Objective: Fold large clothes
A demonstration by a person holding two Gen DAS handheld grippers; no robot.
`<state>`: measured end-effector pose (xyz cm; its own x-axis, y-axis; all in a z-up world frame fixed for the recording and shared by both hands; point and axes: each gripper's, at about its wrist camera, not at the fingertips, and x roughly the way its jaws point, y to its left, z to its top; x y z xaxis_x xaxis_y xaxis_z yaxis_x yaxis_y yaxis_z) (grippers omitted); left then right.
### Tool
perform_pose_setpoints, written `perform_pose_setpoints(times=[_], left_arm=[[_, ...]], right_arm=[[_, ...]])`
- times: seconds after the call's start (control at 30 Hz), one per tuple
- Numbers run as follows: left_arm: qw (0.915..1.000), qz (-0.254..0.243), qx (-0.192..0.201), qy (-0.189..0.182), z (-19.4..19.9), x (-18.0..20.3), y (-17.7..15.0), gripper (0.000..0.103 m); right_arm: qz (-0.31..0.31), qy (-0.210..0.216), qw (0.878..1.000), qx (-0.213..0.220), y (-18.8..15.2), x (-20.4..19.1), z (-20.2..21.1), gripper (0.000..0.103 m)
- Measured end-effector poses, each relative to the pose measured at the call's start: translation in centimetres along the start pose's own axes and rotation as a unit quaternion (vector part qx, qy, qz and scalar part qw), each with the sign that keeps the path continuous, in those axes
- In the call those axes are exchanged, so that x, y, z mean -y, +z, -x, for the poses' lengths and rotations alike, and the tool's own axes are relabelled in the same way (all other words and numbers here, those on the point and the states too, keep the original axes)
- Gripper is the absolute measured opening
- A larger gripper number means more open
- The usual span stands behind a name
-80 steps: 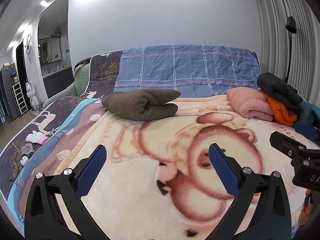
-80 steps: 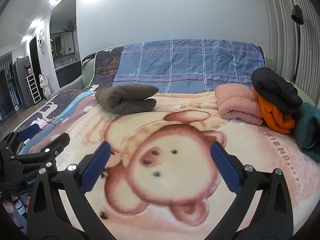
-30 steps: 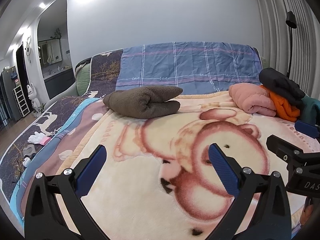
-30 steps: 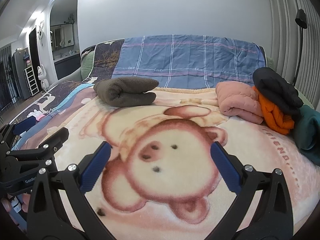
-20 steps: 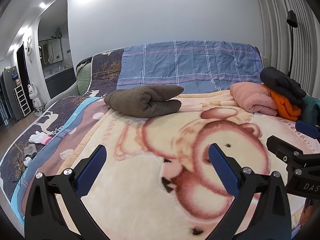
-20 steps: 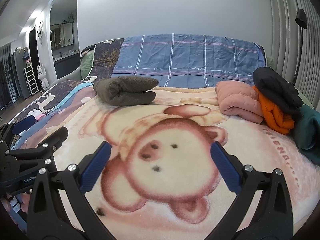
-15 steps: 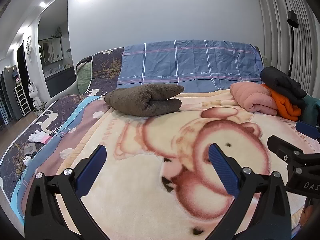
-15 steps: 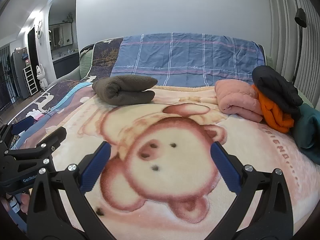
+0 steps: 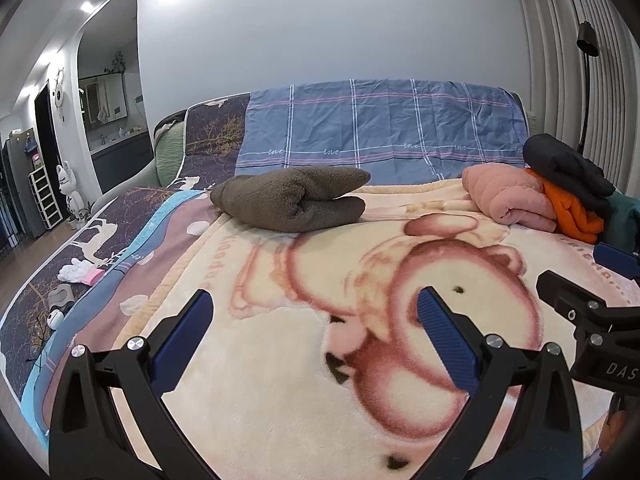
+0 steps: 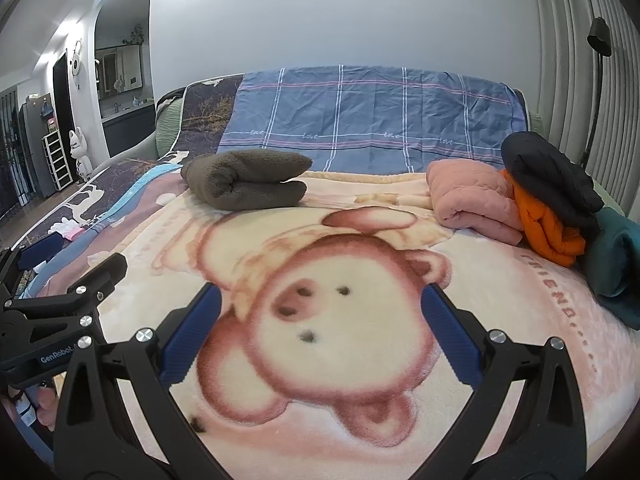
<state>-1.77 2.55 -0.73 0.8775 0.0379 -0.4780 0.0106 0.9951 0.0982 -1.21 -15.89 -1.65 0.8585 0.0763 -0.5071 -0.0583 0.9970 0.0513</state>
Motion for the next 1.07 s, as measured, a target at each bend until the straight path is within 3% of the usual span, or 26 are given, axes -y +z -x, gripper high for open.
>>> perform_pose_setpoints(times=[1.07], left_arm=[[1.0, 0.001, -0.001, -0.001, 0.19, 0.41, 0.06, 0.102]], right_arm=[[0.004, -0.006, 1.0, -0.003, 0.02, -0.12, -0.16, 0.101]])
